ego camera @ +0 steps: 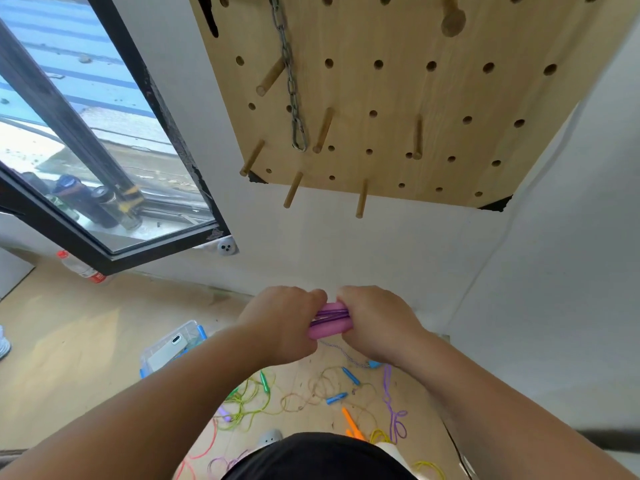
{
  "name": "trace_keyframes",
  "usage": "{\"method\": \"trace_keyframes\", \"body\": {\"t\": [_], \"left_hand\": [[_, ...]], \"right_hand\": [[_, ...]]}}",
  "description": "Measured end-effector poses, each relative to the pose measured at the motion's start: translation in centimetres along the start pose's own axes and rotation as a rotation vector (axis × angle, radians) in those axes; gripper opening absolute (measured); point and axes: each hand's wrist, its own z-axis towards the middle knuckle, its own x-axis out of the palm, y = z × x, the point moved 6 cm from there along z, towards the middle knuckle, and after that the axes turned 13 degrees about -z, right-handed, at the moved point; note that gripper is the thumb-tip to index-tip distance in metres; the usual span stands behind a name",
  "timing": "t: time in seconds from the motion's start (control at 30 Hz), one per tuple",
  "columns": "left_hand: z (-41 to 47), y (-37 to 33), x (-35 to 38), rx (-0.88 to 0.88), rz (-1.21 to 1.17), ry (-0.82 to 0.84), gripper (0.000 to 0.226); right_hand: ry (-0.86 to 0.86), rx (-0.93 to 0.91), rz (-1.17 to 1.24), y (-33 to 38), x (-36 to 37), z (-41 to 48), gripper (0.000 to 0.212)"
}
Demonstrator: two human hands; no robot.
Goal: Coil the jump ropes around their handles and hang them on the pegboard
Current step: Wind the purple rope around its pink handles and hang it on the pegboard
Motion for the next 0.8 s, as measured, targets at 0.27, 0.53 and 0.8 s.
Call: {"method": "trace_keyframes", "body": {"t": [0.27, 0.53, 0.8], "left_hand": [[0.4, -0.1, 0.9, -0.102, -0.272, 0.071, 0.026], [0.8, 0.0, 2.5, -0.119, -0.206, 0.159, 0.019], [0.8, 2.4, 1.9, -0.223, -0.38, 0.162, 0.02]], "right_hand": [[-0.113, -0.047, -0.03, -0.9, -0.8, -1.2, 0.015], [-0.067, 0.001, -0.049, -1.5, 1.0, -1.5, 0.027], [-0.059, 0.008, -0.162, -2.6, 0.8, -2.5, 0.03]]}}
